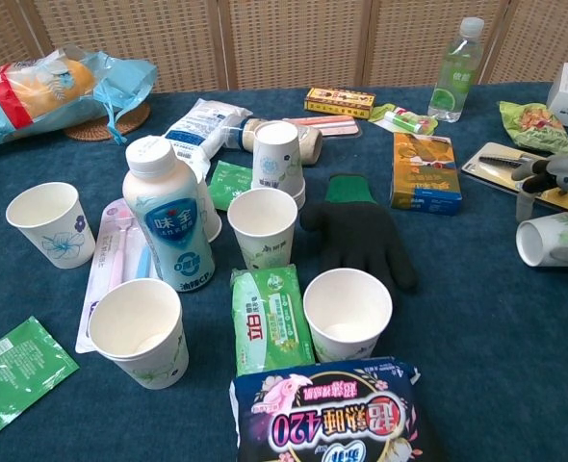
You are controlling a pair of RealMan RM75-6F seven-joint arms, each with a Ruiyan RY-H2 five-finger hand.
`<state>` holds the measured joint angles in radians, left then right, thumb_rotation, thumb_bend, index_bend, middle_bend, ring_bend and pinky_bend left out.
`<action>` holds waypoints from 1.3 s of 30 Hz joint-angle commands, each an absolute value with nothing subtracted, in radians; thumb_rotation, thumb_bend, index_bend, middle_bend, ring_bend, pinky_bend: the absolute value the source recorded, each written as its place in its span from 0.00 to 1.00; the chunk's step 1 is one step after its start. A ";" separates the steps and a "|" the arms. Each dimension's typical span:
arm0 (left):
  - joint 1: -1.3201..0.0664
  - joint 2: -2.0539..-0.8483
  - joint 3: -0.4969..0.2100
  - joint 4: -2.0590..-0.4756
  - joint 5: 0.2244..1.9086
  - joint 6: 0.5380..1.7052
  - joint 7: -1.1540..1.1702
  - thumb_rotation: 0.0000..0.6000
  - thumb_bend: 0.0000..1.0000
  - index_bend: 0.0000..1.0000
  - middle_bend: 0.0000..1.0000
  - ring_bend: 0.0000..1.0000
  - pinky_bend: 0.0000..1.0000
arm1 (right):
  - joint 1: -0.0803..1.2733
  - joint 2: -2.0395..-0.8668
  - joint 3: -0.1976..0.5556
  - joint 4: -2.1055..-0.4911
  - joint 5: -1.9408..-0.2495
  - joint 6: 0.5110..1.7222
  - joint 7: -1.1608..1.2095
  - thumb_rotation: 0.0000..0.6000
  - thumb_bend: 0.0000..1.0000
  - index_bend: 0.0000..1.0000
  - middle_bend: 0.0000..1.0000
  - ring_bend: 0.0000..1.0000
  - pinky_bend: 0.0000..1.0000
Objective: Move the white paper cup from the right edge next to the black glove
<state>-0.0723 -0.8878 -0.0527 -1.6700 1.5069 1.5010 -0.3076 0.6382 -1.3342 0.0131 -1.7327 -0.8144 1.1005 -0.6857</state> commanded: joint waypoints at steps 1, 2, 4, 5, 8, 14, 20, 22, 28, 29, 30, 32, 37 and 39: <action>-0.072 -0.888 -0.053 -1.669 1.507 1.502 -0.309 1.00 0.41 0.00 0.05 0.06 0.01 | 0.631 -1.330 0.015 -1.732 -0.826 1.103 -0.671 1.00 0.39 0.40 0.00 0.00 0.00; -0.072 -0.889 -0.053 -1.667 1.507 1.502 -0.310 1.00 0.41 0.00 0.05 0.06 0.01 | 0.628 -1.327 0.015 -1.735 -0.831 1.104 -0.666 1.00 0.39 0.40 0.00 0.00 0.00; -0.072 -0.889 -0.053 -1.665 1.508 1.503 -0.313 1.00 0.41 0.00 0.05 0.06 0.01 | 0.624 -1.319 0.016 -1.739 -0.838 1.107 -0.658 1.00 0.39 0.40 0.00 0.00 0.00; -0.072 -0.890 -0.053 -1.664 1.508 1.503 -0.314 1.00 0.41 0.00 0.05 0.06 0.01 | 0.621 -1.315 0.018 -1.744 -0.838 1.105 -0.649 1.00 0.39 0.40 0.00 0.00 0.00; -0.072 -0.891 -0.053 -1.661 1.510 1.503 -0.318 1.00 0.41 0.00 0.05 0.06 0.01 | 0.614 -1.295 0.025 -1.766 -0.851 1.095 -0.612 1.00 0.39 0.40 0.00 0.00 0.00; -0.074 -0.896 -0.052 -1.653 1.512 1.501 -0.325 1.00 0.41 0.00 0.05 0.06 0.01 | 0.595 -1.219 0.069 -1.846 -0.892 1.025 -0.427 1.00 0.39 0.40 0.00 0.00 0.00; -0.071 -0.898 -0.052 -1.642 1.506 1.501 -0.335 1.00 0.41 0.00 0.05 0.06 0.01 | 0.580 -1.147 0.122 -1.887 -0.937 0.917 -0.192 1.00 0.39 0.40 0.00 0.00 0.00; -0.069 -0.898 -0.053 -1.640 1.504 1.504 -0.338 1.00 0.41 0.00 0.05 0.06 0.01 | 0.575 -1.133 0.138 -1.889 -0.960 0.882 -0.110 1.00 0.39 0.40 0.00 0.00 0.00; -0.067 -0.898 -0.052 -1.639 1.501 1.504 -0.338 1.00 0.41 0.00 0.05 0.06 0.02 | 0.558 -1.106 0.180 -1.856 -1.071 0.751 0.173 1.00 0.39 0.40 0.00 0.00 0.00; -0.067 -0.898 -0.052 -1.640 1.501 1.504 -0.337 1.00 0.41 0.00 0.05 0.06 0.02 | 0.553 -1.107 0.187 -1.843 -1.099 0.729 0.233 1.00 0.39 0.40 0.00 0.00 0.00; -0.067 -0.897 -0.053 -1.640 1.500 1.504 -0.337 1.00 0.41 0.00 0.05 0.06 0.02 | 0.550 -1.108 0.192 -1.833 -1.120 0.715 0.277 1.00 0.38 0.40 0.00 0.00 0.00; -0.066 -0.896 -0.053 -1.642 1.500 1.506 -0.334 1.00 0.41 0.00 0.05 0.06 0.01 | 0.545 -1.113 0.199 -1.803 -1.170 0.683 0.370 1.00 0.38 0.40 0.00 0.00 0.00; -0.063 -0.892 -0.053 -1.650 1.500 1.511 -0.326 1.00 0.41 0.00 0.05 0.06 0.01 | 0.540 -1.131 0.212 -1.741 -1.284 0.636 0.587 1.00 0.37 0.40 0.00 0.00 0.00; -0.061 -0.890 -0.054 -1.654 1.499 1.513 -0.323 1.00 0.41 0.00 0.05 0.06 0.02 | 0.540 -1.143 0.212 -1.709 -1.339 0.634 0.671 1.00 0.37 0.40 0.00 0.00 0.00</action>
<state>-0.0611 -0.8900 -0.0535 -1.6537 1.4992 1.5131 -0.3228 0.5475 -1.1278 0.1969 -1.7715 -1.2374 0.6736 0.5371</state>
